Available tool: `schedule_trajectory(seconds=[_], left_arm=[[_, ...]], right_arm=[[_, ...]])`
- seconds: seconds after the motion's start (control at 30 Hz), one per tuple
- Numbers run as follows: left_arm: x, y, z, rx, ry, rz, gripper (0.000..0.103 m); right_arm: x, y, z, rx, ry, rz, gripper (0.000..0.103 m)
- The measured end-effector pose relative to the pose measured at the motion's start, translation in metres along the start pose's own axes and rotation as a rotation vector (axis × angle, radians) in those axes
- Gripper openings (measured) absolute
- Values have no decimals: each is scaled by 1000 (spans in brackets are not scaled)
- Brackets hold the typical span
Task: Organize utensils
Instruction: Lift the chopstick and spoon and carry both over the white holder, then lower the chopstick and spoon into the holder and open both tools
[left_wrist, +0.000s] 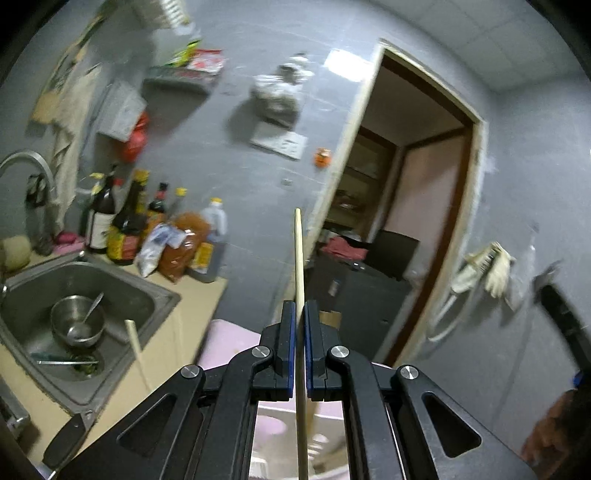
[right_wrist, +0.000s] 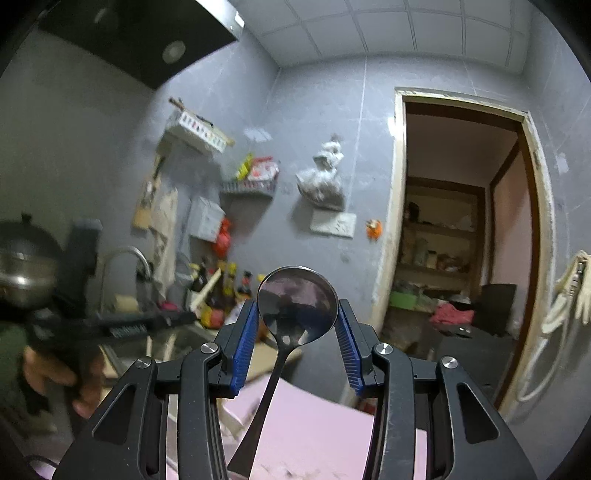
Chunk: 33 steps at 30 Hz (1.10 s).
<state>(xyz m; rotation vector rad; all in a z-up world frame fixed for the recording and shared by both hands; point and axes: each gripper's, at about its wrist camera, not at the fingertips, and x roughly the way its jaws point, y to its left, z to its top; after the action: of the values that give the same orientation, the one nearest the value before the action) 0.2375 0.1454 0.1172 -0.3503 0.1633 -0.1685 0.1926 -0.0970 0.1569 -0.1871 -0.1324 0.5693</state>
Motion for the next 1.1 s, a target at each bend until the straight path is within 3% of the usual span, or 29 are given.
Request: schedule_trajectory(seconds=[0.27,0.67,0.97,1.1], left_arm=[[21,27,-4,0,-24,85,3],[32,39,-24,55,-52,162,3],[25,31,-41,79,-34,146,3],[21,30,-47,46,15,125,4]], right_arm=[[35,21,14,20,-27,57,39],[84,40,-39,17,84,71,39],[97,44,-72,6,206,82,40],[95,42,-80,16,237,88,40]])
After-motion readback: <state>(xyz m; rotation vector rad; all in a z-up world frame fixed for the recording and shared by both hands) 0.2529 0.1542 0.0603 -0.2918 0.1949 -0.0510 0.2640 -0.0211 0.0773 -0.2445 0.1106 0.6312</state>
